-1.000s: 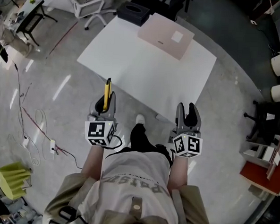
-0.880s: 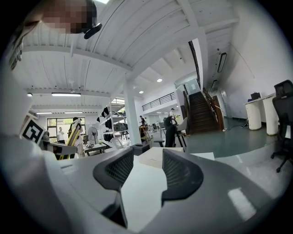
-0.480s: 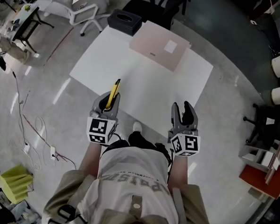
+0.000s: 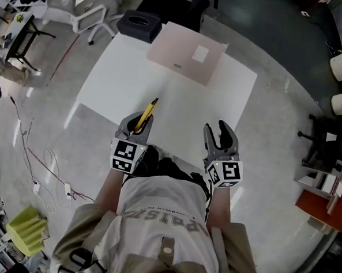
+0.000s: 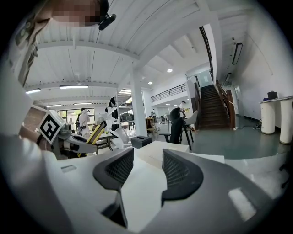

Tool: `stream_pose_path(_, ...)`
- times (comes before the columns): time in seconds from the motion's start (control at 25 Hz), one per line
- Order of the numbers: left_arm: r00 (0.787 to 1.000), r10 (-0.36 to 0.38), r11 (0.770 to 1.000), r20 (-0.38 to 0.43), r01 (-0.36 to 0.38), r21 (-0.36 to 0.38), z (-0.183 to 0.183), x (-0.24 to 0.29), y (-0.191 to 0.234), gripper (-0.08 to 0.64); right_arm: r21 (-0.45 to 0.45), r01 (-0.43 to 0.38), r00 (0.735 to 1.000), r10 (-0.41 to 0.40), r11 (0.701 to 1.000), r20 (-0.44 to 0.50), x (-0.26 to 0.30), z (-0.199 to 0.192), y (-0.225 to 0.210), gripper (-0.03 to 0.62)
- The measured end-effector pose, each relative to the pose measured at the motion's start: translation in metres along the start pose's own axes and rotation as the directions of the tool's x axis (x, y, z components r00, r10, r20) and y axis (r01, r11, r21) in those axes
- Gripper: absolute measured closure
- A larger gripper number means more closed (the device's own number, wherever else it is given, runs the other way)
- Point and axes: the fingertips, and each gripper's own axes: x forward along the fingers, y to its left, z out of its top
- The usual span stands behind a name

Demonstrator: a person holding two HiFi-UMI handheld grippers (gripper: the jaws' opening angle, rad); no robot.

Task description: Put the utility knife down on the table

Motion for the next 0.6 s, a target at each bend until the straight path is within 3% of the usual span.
stream_pose_path(0.2,0.995,-0.081,0.994,-0.064,0.086,0.067,-0.005,0.025,0.000,0.492,-0.001,0.006,1.000,-0.006,1.000,-0.030,0.014,-0.007,-0.001,0.408)
stream_pose_path(0.32,0.983,-0.133,0.979,-0.123,0.149,0.138,-0.009,0.037,-0.002,0.492,-0.012,0.001,0.998,-0.002,1.000,-0.055,0.023,-0.012,0.001,0.408)
stream_pose_path(0.6,0.917,-0.283,0.914,-0.282,0.347,0.210,-0.043,0.056,-0.004,0.492,-0.021,-0.069,0.990,0.066,0.997,-0.122,0.044,-0.026,0.016,0.408)
